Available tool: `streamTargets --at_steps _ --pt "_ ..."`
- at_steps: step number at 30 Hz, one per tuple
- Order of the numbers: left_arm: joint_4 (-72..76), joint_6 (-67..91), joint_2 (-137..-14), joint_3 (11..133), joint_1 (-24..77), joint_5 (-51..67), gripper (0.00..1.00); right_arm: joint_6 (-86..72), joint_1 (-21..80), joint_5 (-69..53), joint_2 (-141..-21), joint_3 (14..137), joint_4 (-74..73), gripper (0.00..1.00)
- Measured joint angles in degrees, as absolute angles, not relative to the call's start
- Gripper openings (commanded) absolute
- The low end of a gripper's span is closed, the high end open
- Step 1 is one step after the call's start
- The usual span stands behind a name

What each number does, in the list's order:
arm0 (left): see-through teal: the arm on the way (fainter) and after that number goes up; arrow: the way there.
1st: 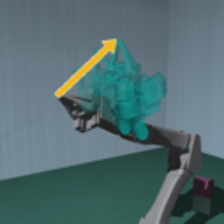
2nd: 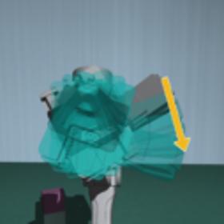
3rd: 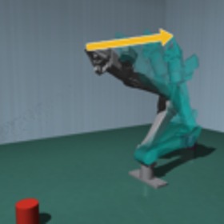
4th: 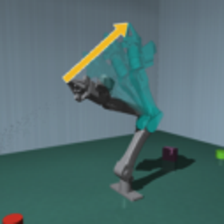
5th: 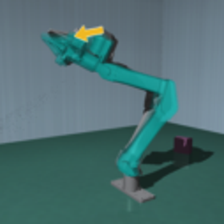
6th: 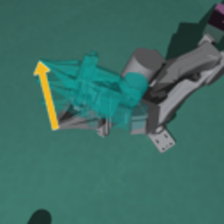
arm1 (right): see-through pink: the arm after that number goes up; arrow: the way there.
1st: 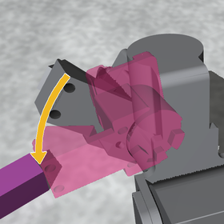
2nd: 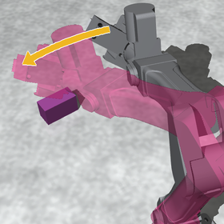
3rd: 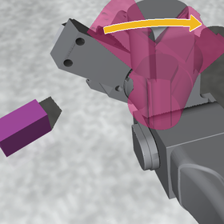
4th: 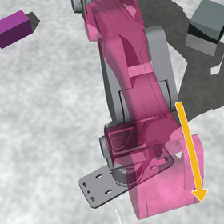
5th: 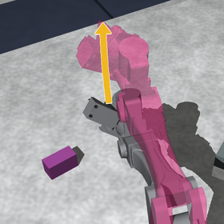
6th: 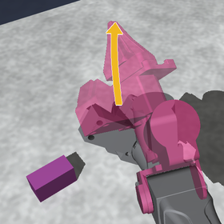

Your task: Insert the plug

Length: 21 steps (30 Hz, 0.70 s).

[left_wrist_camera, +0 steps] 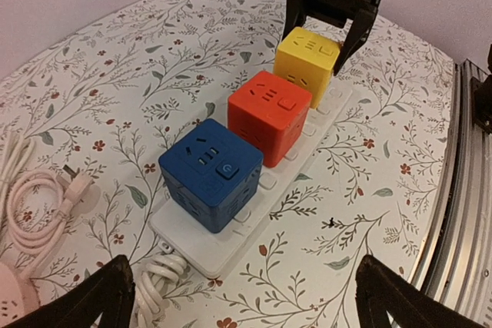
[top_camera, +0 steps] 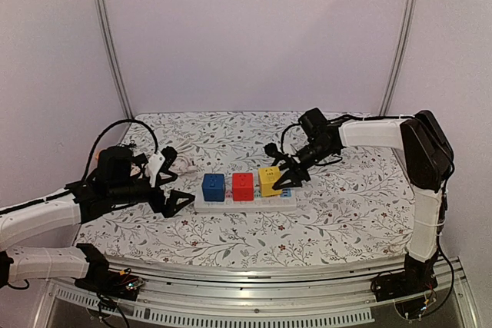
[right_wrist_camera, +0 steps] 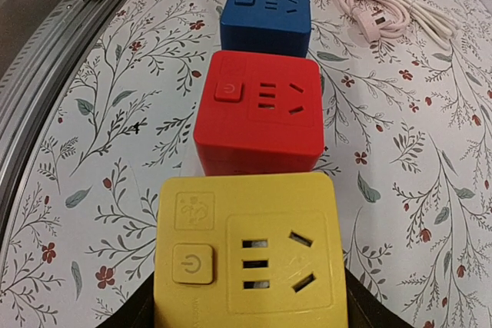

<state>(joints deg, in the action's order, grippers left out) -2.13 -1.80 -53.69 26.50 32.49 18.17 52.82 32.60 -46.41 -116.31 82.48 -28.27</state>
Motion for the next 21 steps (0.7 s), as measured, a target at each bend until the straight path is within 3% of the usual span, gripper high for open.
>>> streamTargets --at_steps 7,15,21 --pt "-4.6 -7.6 -55.5 29.8 32.3 19.6 1.00 52.8 32.6 -46.2 -115.8 81.8 -29.3 0.00" --pt "-17.9 -26.7 -67.6 47.7 29.5 24.0 1.00 52.3 32.6 -45.9 -114.9 80.2 -28.6 0.00" --pt "-21.3 -35.5 -72.9 49.3 28.6 25.4 0.99 51.2 33.3 -44.0 -114.7 80.1 -28.9 0.00"
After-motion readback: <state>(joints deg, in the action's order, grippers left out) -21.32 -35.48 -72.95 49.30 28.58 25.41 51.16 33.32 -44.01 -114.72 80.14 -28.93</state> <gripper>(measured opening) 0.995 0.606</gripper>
